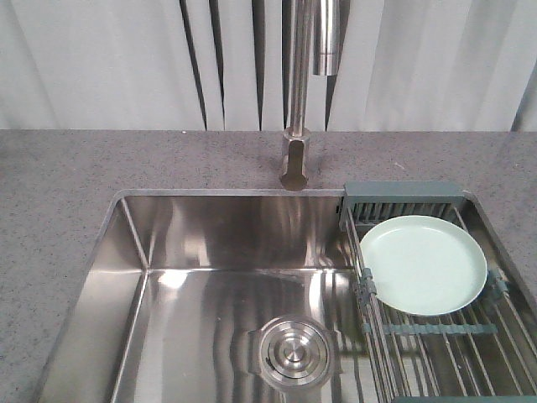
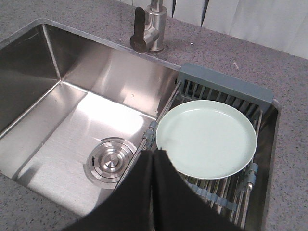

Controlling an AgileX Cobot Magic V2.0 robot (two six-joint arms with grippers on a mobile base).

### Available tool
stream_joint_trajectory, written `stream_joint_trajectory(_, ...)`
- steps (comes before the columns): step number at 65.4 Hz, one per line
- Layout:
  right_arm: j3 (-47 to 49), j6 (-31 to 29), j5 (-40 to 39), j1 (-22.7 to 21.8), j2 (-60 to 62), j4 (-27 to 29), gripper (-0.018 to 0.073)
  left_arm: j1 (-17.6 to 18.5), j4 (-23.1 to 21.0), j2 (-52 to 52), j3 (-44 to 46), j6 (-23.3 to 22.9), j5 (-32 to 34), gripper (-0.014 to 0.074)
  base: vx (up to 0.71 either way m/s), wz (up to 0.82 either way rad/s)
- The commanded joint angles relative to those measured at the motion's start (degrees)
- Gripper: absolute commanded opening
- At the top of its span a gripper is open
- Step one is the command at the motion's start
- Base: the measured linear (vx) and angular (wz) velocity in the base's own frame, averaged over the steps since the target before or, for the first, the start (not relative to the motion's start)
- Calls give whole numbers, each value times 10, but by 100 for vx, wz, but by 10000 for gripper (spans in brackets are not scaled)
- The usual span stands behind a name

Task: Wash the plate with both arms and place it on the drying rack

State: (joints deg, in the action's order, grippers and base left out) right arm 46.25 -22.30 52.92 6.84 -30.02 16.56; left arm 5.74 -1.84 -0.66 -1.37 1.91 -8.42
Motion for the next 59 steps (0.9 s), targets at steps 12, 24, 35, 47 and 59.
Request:
stream_joint_trajectory(12,12,-5,-36,-3,-5,7,-10,-1,-2,-10,-17,-8,40,4,0,0)
stream_joint_trajectory(24,12,-5,-36,-3,-5,7,-10,-1,-2,-10,-16,-8,39,4,0,0)
stream_joint_trajectory(35,12,-5,-36,-3,-5,7,-10,-1,-2,-9,-16,-8,39,4,0,0)
stream_joint_trajectory(47,12,-5,-36,-3,-5,7,-10,-1,-2,-9,-16,-8,39,4,0,0)
stream_joint_trajectory(59,10,-5,-37,-3,-5,7,-10,-1,-2,-9,-16,-8,39,4,0,0)
